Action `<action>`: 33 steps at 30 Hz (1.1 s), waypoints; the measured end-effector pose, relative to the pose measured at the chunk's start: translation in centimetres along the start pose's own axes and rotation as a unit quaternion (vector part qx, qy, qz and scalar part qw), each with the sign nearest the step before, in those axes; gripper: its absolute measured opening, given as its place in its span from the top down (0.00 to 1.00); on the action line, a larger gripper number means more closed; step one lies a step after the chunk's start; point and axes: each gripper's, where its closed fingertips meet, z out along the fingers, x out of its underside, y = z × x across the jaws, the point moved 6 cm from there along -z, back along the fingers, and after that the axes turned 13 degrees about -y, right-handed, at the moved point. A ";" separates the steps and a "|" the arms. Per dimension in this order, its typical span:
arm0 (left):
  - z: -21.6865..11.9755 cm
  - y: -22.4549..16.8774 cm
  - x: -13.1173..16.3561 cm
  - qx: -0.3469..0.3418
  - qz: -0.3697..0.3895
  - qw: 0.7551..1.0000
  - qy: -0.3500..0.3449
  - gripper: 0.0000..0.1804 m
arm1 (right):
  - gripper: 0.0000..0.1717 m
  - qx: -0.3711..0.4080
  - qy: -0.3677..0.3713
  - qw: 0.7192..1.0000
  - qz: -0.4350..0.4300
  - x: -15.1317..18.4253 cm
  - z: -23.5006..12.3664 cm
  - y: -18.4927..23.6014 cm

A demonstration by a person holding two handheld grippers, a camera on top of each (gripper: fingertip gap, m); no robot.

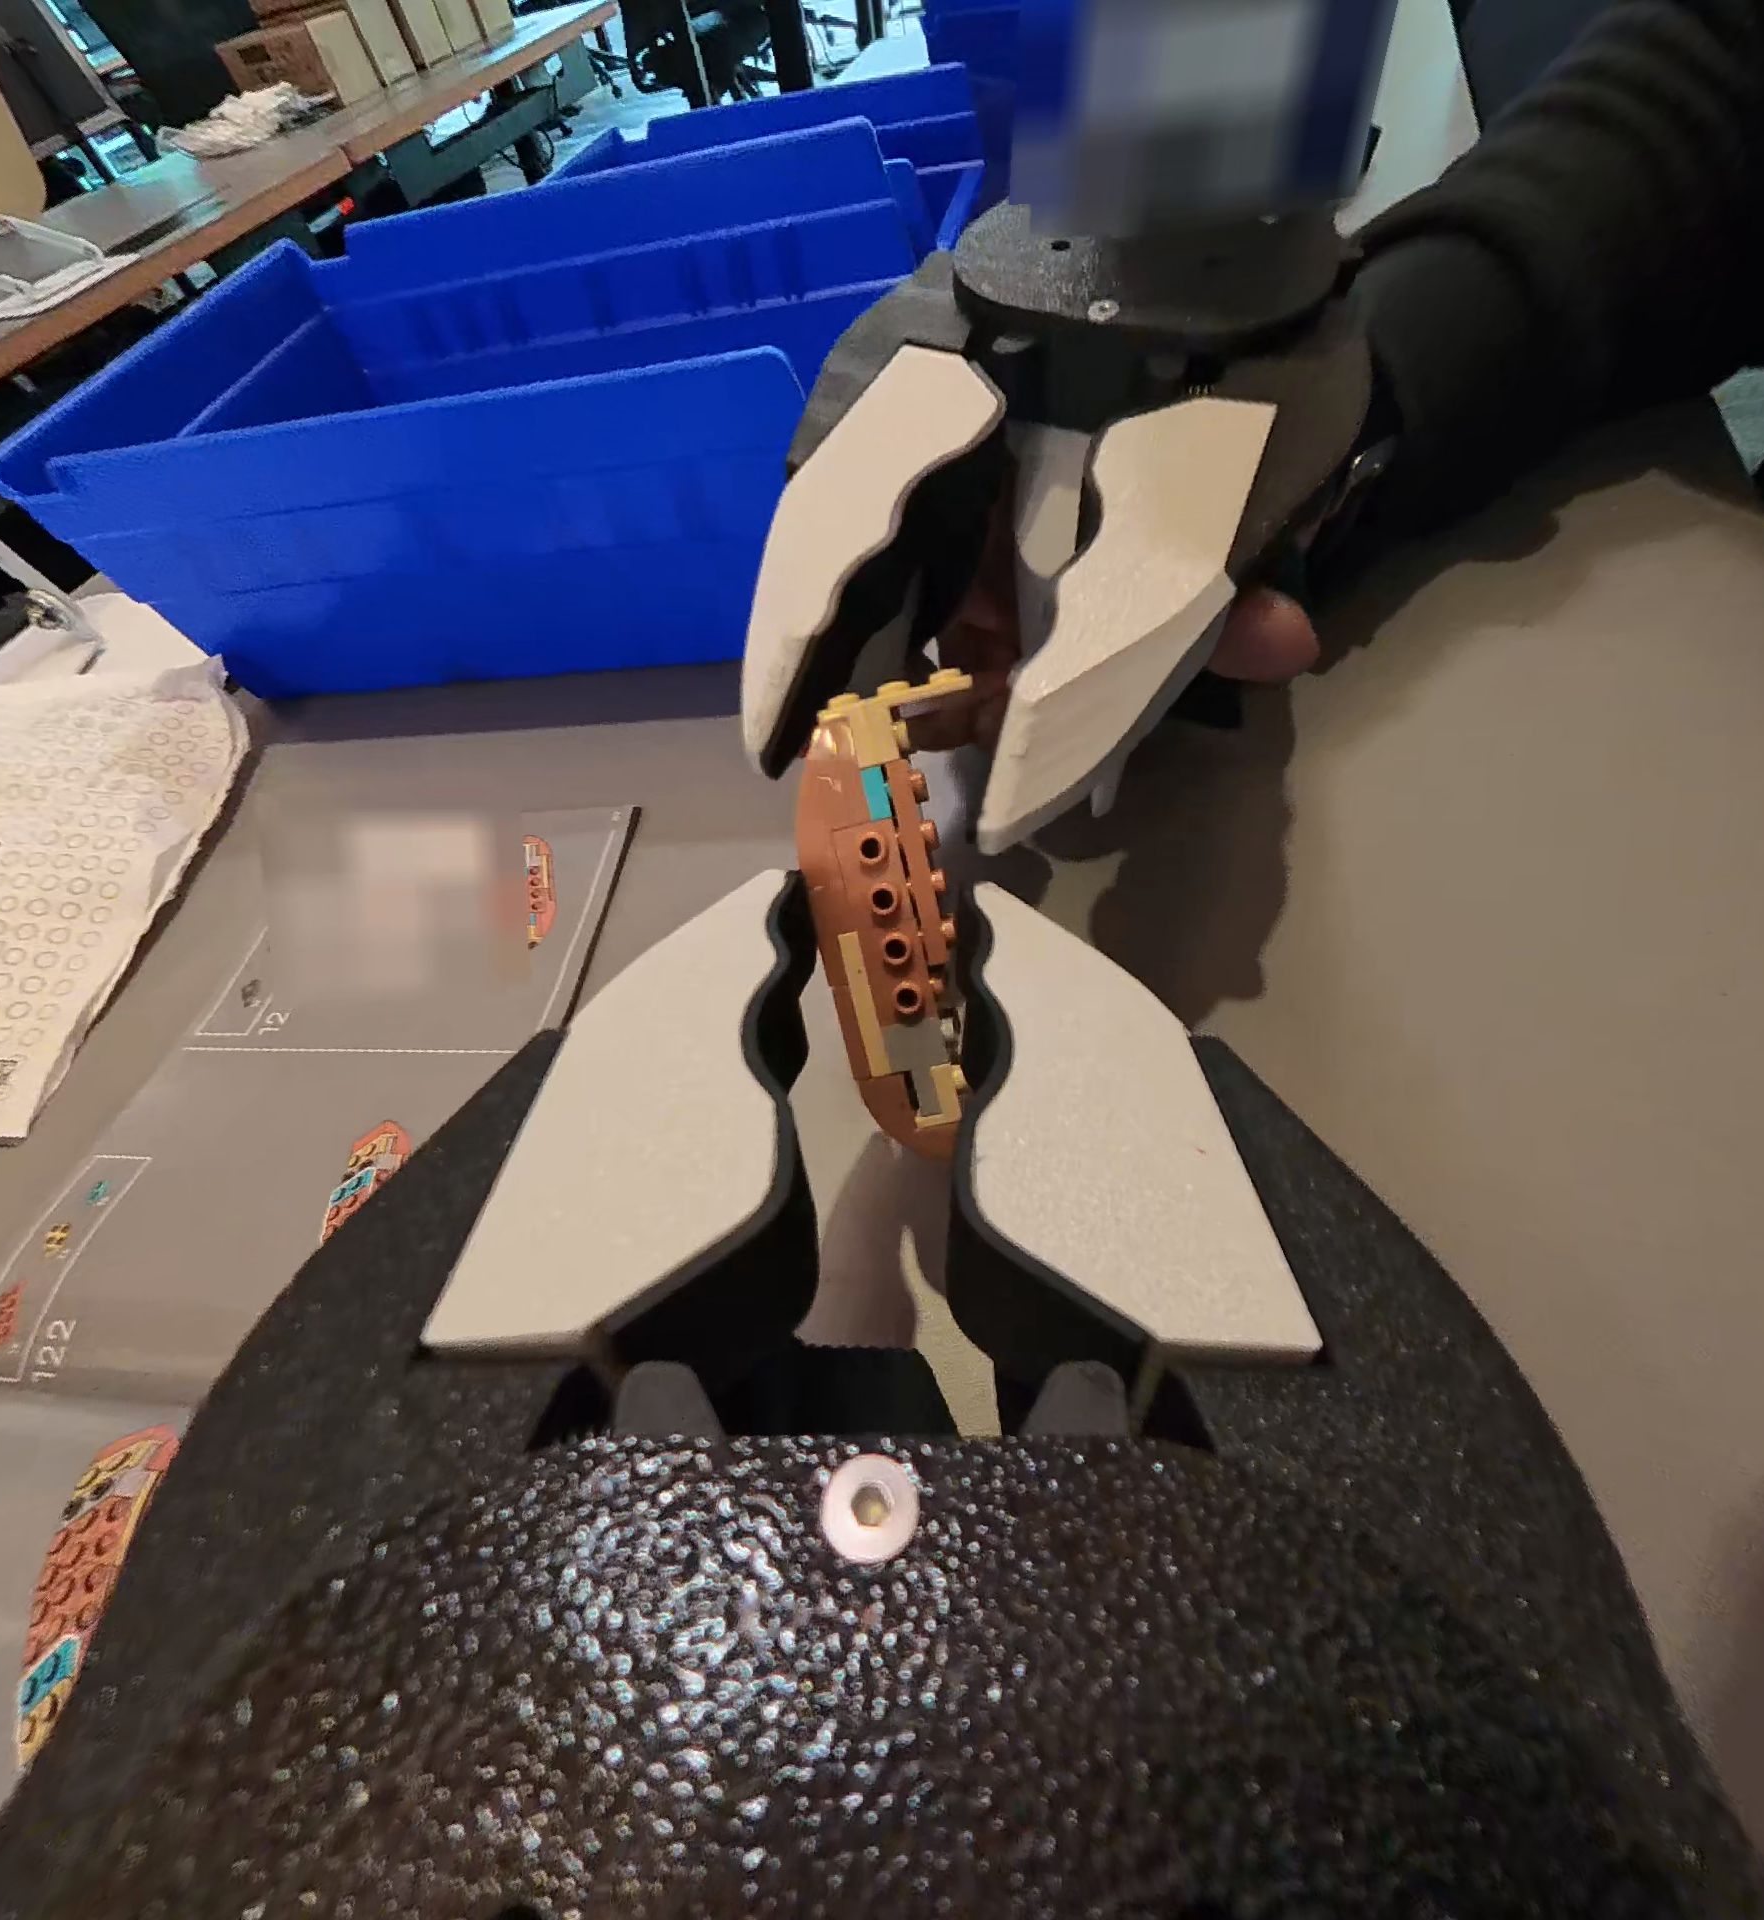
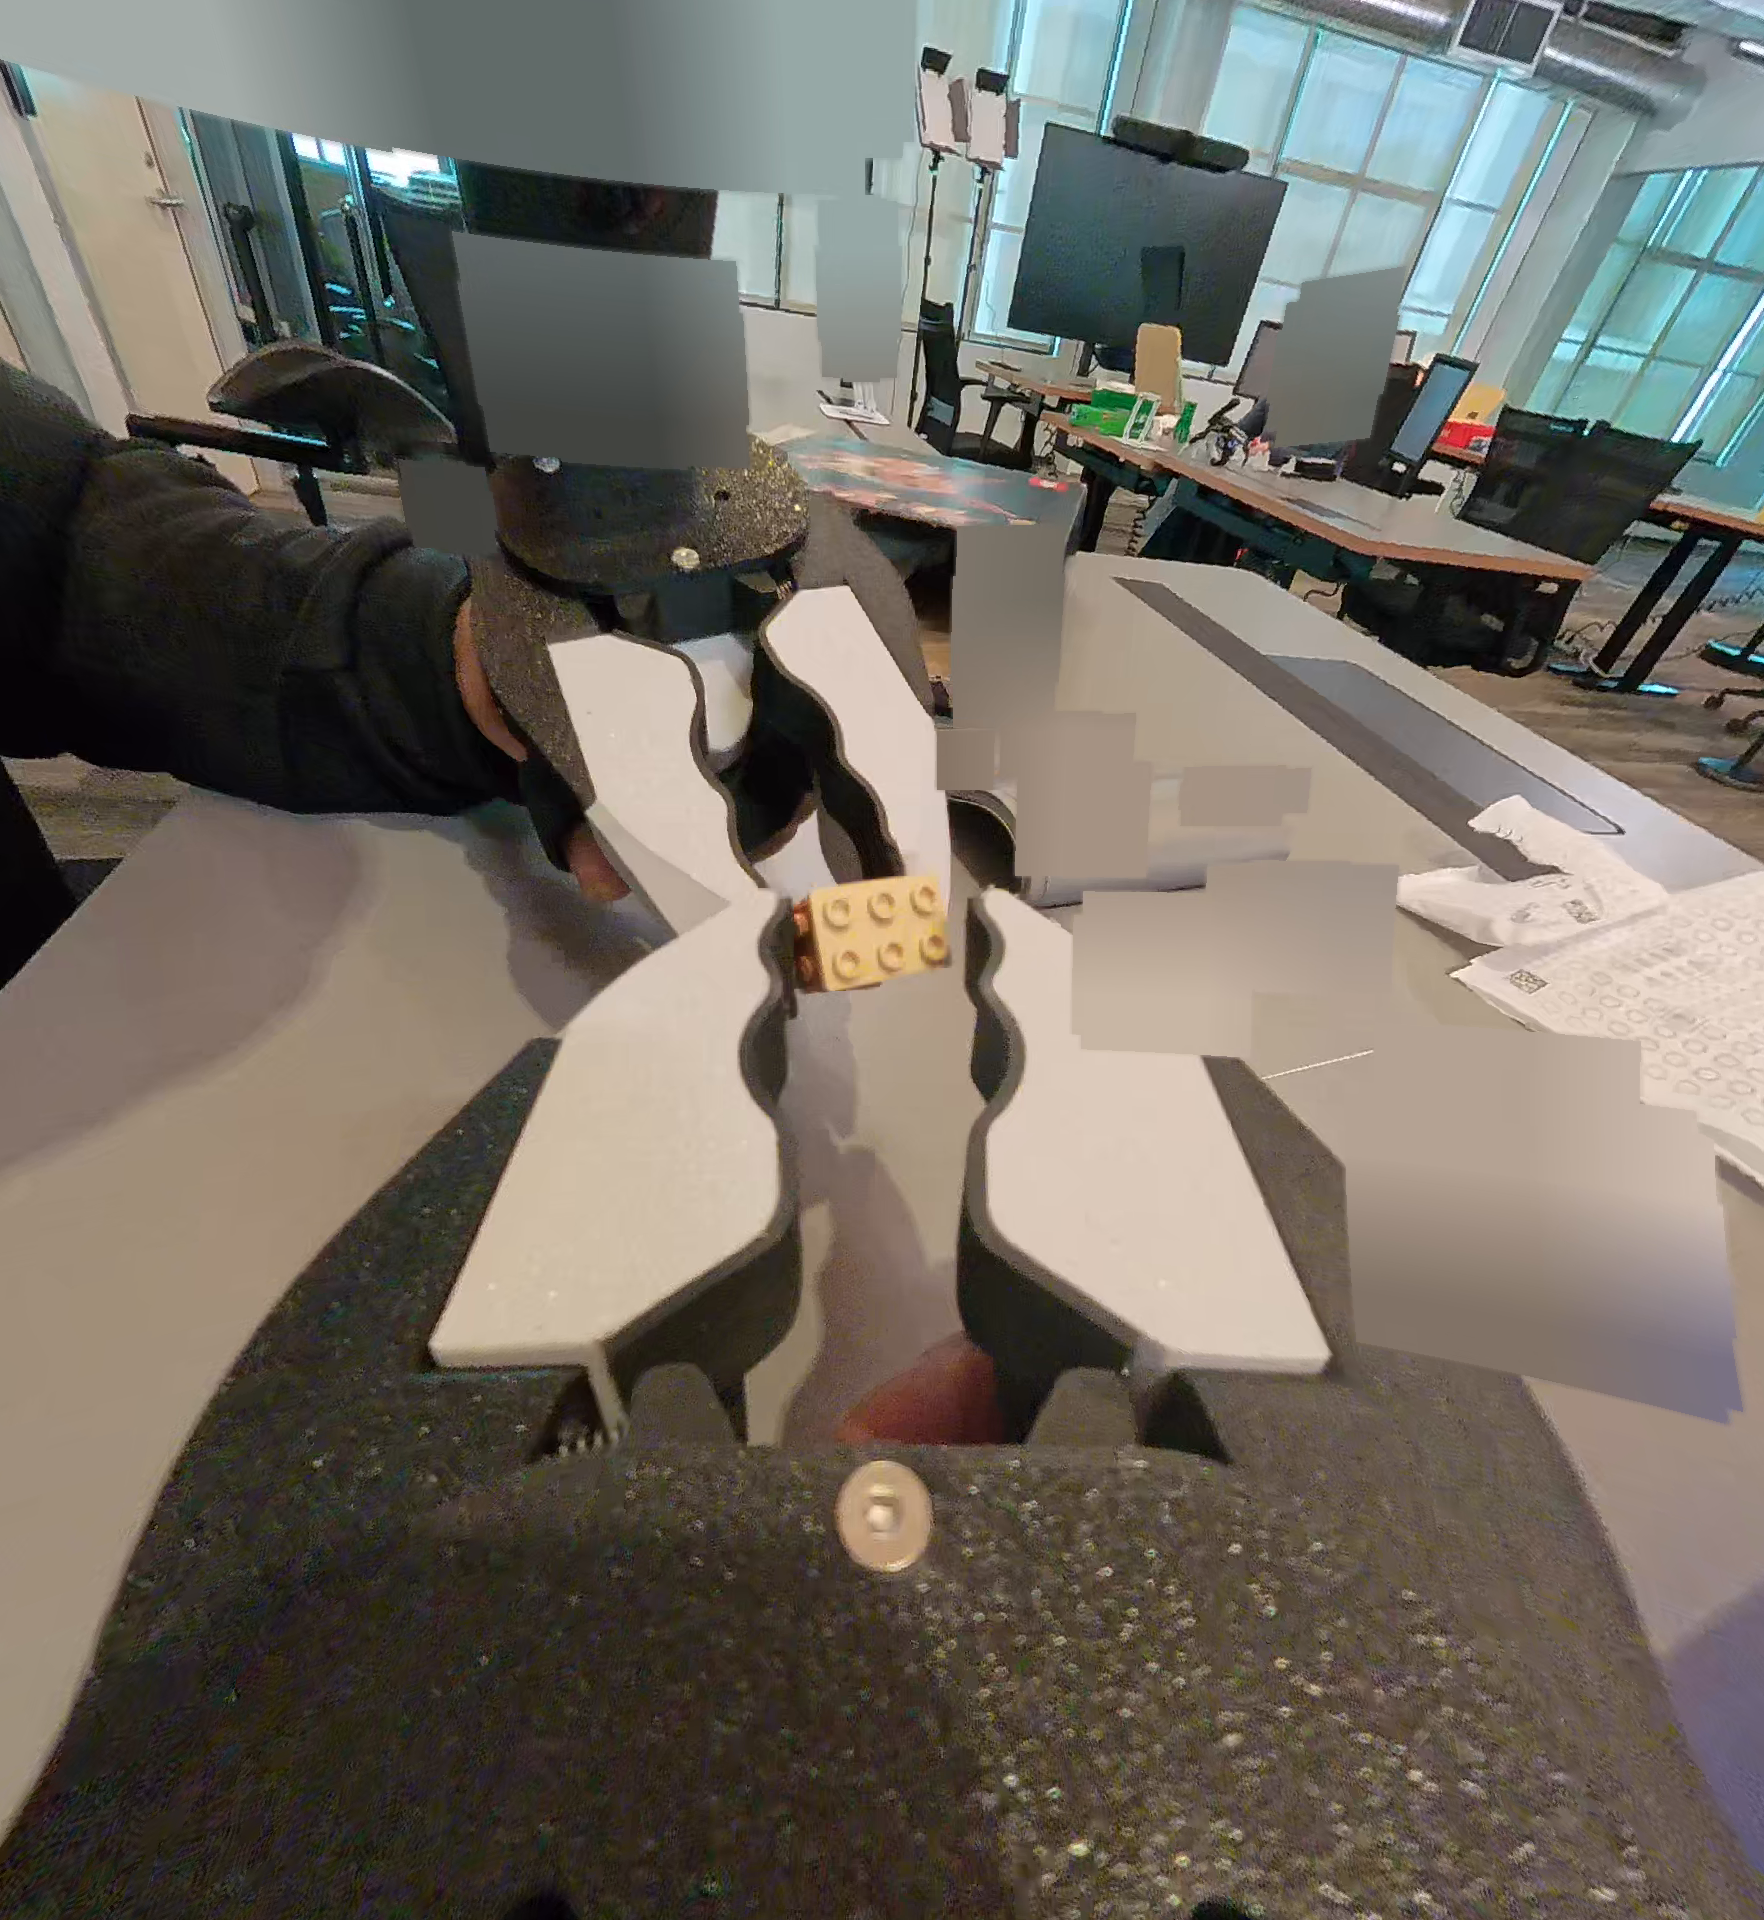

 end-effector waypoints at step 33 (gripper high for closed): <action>0.0 0.1 -0.7 -0.036 -0.006 0.999 -0.029 0.86 | 0.77 0.028 -0.038 0.999 0.002 -1.0 -0.4 0.4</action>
